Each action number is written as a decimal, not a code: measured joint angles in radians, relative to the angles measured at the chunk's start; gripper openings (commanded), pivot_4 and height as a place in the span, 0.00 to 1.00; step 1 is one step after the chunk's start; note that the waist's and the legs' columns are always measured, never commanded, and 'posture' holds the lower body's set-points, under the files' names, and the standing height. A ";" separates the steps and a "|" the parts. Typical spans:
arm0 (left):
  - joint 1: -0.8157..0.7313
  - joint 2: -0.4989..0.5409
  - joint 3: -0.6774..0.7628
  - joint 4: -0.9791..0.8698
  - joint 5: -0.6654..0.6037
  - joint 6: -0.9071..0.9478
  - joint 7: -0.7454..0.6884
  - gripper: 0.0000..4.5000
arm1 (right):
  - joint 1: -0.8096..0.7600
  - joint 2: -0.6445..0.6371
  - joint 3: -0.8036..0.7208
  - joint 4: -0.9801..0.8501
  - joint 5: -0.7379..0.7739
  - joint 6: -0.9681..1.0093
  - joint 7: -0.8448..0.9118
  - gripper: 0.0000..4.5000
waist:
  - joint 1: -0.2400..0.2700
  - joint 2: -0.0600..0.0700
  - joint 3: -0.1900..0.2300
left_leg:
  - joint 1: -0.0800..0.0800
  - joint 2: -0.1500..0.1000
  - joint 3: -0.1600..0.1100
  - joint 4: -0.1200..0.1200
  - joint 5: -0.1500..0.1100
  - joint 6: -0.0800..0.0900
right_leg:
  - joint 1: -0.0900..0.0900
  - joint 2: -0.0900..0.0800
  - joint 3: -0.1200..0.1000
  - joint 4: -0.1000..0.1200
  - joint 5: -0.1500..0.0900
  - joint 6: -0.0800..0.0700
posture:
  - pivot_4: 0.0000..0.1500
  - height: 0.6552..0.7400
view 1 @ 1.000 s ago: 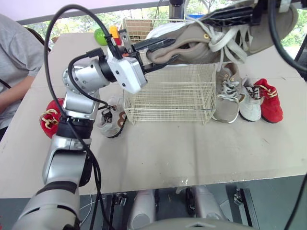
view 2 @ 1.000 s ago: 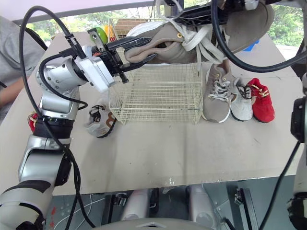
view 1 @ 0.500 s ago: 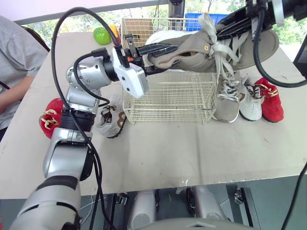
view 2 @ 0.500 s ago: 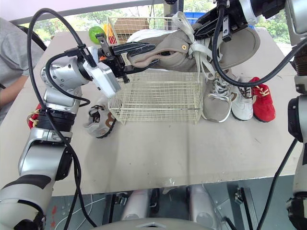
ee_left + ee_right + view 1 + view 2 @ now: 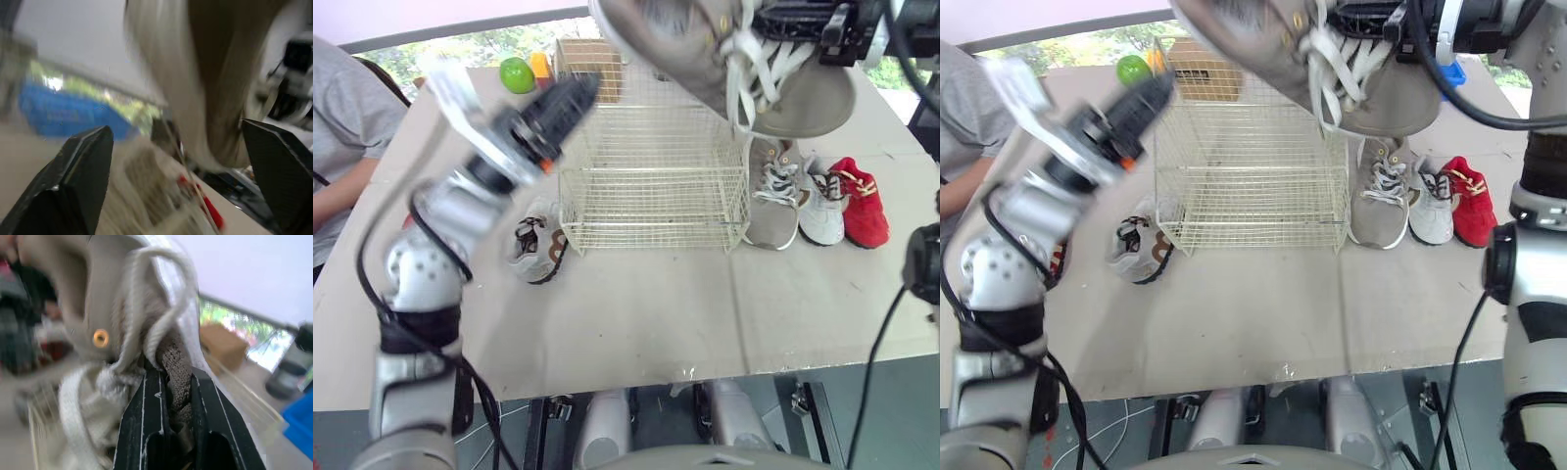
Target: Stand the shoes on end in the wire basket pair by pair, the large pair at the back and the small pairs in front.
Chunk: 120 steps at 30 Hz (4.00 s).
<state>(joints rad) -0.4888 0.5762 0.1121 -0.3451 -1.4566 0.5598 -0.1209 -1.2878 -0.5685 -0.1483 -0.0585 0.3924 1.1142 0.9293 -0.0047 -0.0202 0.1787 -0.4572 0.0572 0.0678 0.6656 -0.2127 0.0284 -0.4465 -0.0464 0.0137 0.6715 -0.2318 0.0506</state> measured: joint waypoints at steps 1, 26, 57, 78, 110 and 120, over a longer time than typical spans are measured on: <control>-0.015 -0.054 -0.010 -0.032 -0.014 0.004 0.071 0.98 | 0.038 0.017 0.002 -0.067 0.019 0.021 -0.033 0.00 | 0.007 0.000 0.000 | -0.001 -0.001 0.001 0.003 -0.001 0.001 | 0.001 0.000 -0.001 0.001 0.000 0.000 | 1.00 1.00; -0.277 -0.113 -0.025 0.149 0.138 0.177 0.119 0.13 | 0.210 0.168 -0.091 -0.352 0.226 0.036 -0.383 0.50 | 0.005 -0.001 -0.001 | 0.007 -0.007 -0.002 0.004 -0.002 0.005 | 0.010 0.002 0.000 0.000 0.001 0.001 | 1.00 1.00; -0.835 0.091 -0.307 1.089 1.296 -0.309 -0.844 0.13 | 1.008 -0.062 -0.197 -0.719 0.343 -0.399 -0.359 1.00 | 0.001 -0.003 0.000 | 0.005 -0.006 -0.001 0.003 -0.003 0.005 | 0.011 0.002 -0.001 -0.008 0.000 0.003 | 1.00 1.00; -0.511 0.191 0.121 0.445 1.008 0.372 -0.786 0.68 | 0.965 -0.171 -0.171 -0.547 0.291 -0.426 -0.389 1.00 | -0.002 -0.003 0.000 | 0.006 -0.002 -0.002 0.005 -0.003 0.005 | 0.013 0.005 0.001 -0.006 0.000 0.003 | 1.00 1.00; 0.255 -0.019 0.112 -0.446 0.374 0.403 -0.431 0.69 | 0.231 -0.148 0.288 0.909 -0.242 -0.532 -0.021 0.03 | -0.006 -0.005 -0.005 | 0.012 -0.002 -0.001 0.005 -0.003 0.005 | 0.018 0.009 0.007 -0.008 0.002 0.001 | 1.00 1.00; 0.259 0.022 0.062 -0.412 0.391 0.329 -0.428 0.69 | 0.482 -0.144 0.095 0.476 -0.141 -0.366 -0.117 0.01 | 0.002 -0.003 -0.004 | 0.010 -0.002 -0.002 0.004 -0.003 0.005 | 0.017 0.009 0.006 -0.008 0.002 0.001 | 1.00 1.00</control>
<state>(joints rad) -0.2301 0.5983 0.1737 -0.7575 -1.0653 0.8886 -0.5492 -0.8059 -0.7129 -0.0535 0.4171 0.2510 0.7483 0.8122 -0.0025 -0.0232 0.1747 -0.4470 0.0548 0.0658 0.6699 -0.2153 0.0336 -0.4296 -0.0378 0.0196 0.6631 -0.2302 0.0512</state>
